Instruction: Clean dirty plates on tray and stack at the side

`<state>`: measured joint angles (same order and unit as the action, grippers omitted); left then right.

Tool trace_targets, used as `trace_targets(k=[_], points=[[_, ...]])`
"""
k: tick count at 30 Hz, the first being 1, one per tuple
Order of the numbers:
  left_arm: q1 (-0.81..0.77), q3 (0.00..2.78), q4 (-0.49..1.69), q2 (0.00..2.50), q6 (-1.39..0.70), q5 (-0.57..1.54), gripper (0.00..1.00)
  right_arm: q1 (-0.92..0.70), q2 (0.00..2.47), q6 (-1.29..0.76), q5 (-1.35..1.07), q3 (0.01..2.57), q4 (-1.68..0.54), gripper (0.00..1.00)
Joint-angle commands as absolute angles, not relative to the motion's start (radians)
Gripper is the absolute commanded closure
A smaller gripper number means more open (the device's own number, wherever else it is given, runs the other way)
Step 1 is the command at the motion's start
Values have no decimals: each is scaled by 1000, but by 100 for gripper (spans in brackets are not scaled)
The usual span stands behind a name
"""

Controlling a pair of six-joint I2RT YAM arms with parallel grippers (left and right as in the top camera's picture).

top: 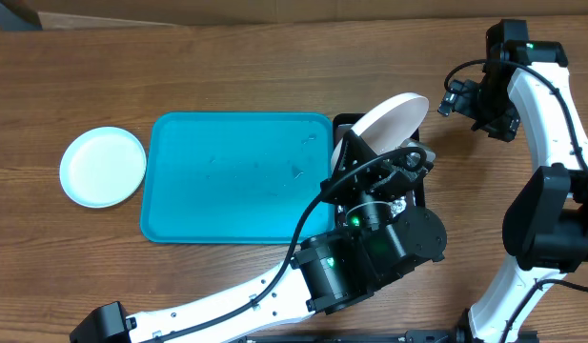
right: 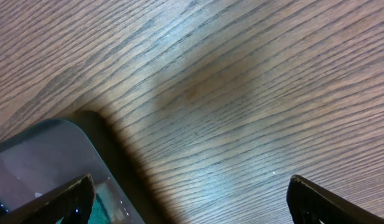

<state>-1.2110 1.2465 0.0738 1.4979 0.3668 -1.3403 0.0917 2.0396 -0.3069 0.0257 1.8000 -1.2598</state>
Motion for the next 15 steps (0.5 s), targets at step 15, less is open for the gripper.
trace_targets(k=[15], points=[[-1211, 1262, -43, 1479, 522, -1372, 96, 95, 2031, -311, 25, 1812, -1258, 0]])
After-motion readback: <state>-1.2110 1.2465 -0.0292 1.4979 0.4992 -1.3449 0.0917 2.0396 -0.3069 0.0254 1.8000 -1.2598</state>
